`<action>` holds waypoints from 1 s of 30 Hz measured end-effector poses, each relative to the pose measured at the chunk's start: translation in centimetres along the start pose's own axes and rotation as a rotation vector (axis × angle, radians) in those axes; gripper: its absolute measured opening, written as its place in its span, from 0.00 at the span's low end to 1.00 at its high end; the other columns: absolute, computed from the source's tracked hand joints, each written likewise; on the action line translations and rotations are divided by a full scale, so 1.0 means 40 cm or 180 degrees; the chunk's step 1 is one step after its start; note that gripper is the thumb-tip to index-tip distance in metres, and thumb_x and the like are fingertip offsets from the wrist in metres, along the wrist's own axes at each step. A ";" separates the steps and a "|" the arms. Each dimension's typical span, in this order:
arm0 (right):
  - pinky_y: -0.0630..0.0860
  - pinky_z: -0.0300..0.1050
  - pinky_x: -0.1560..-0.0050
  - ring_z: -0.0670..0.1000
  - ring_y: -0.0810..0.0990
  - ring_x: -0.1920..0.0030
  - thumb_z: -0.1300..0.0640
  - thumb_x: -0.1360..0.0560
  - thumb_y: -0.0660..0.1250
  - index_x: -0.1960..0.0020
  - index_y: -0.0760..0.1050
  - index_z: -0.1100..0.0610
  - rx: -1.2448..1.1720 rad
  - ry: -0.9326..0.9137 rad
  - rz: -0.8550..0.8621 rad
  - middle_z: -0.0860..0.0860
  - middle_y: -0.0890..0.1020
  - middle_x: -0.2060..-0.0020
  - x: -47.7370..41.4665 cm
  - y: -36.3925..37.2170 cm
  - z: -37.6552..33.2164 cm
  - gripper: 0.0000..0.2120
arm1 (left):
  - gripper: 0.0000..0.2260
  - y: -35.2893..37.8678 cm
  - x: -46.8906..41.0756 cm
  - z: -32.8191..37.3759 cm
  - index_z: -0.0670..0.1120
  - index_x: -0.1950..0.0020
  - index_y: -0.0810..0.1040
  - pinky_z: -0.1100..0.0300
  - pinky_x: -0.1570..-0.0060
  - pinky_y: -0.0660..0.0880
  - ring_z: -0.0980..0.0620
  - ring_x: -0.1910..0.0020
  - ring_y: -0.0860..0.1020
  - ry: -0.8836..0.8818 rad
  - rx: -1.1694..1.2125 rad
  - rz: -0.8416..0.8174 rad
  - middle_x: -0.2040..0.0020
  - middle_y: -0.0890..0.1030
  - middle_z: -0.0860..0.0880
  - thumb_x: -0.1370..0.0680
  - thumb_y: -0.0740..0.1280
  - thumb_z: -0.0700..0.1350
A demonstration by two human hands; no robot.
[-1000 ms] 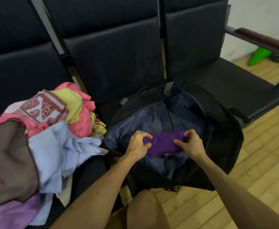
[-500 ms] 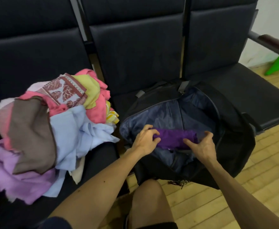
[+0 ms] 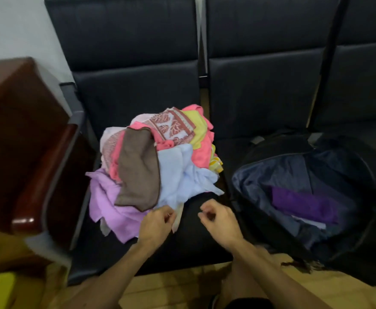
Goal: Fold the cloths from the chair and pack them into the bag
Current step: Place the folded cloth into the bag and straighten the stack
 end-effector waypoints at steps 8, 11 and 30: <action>0.77 0.43 0.47 0.51 0.81 0.48 0.57 0.26 0.70 0.48 0.76 0.50 -0.0398 0.1030 -0.0598 0.48 0.81 0.53 -0.079 0.226 -0.069 0.08 | 0.11 0.002 -0.022 -0.068 0.46 0.38 0.78 0.51 0.48 0.77 0.44 0.46 0.79 0.0328 -0.0694 -0.0240 0.43 0.81 0.46 0.18 0.61 0.44; 0.82 0.50 0.50 0.51 0.84 0.59 0.63 0.28 0.71 0.47 0.79 0.54 -0.0725 0.1248 -0.0640 0.49 0.84 0.60 -0.096 0.249 -0.073 0.11 | 0.11 0.018 -0.042 -0.083 0.46 0.38 0.78 0.49 0.49 0.78 0.44 0.46 0.80 0.0293 -0.0704 -0.0309 0.43 0.81 0.46 0.19 0.62 0.43; 0.78 0.38 0.61 0.46 0.84 0.66 0.69 0.29 0.71 0.59 0.84 0.61 -0.1582 0.0739 -0.0376 0.52 0.84 0.68 -0.118 0.053 -0.283 0.06 | 0.14 -0.142 -0.037 0.045 0.48 0.53 0.77 0.54 0.59 0.75 0.50 0.59 0.77 0.0540 0.0335 0.0490 0.57 0.79 0.52 0.22 0.68 0.59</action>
Point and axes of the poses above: each hand's wrist, its own x-axis away from the middle knuckle, its own y-axis out of the palm, z = x × y, the point moved 1 cm from there along -x, towards the middle knuckle
